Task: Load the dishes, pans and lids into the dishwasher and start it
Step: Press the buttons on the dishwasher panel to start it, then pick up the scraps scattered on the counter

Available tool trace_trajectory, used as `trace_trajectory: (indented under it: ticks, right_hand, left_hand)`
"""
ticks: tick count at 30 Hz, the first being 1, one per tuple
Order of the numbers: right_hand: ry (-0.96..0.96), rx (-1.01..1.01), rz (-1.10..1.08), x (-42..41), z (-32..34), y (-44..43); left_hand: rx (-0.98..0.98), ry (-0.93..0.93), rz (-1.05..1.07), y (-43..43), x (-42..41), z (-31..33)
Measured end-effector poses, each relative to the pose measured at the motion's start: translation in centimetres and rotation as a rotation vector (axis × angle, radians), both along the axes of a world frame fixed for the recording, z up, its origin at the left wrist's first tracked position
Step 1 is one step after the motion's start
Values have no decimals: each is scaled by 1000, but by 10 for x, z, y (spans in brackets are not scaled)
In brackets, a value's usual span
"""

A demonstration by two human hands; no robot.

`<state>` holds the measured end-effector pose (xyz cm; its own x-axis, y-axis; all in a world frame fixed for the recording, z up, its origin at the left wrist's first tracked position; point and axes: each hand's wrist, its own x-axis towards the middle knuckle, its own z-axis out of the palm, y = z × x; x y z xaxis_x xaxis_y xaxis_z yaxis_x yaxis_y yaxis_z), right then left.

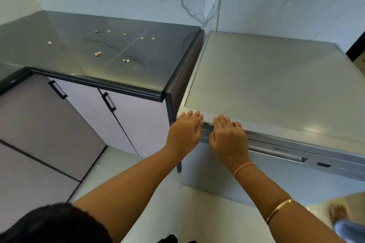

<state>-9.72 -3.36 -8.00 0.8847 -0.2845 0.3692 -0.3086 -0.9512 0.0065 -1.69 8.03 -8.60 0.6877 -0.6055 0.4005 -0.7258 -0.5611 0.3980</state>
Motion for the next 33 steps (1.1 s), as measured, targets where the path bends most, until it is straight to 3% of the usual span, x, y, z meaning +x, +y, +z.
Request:
trace_trajectory:
  ticks: [4,7,12,20,26,33]
  right_hand:
    - [339,98,16,4,59,10]
    - [478,146,9,11,80,14]
    - [600,116,-29,36,92,26]
    - [343,250,103,116,89,113]
    - [173,380,164,228,84,159]
    - [-66,727,114,322,90,175]
  left_hand:
    - [470,243,-61,-4,-3,57]
    - [581,395,-47,-2,-9,77]
    - [337,620,55,32,0,81]
    - [72,614,292,106,80,76]
    - [-83,570,323,168,166,87]
    - [-267,536,450,235,264,100]
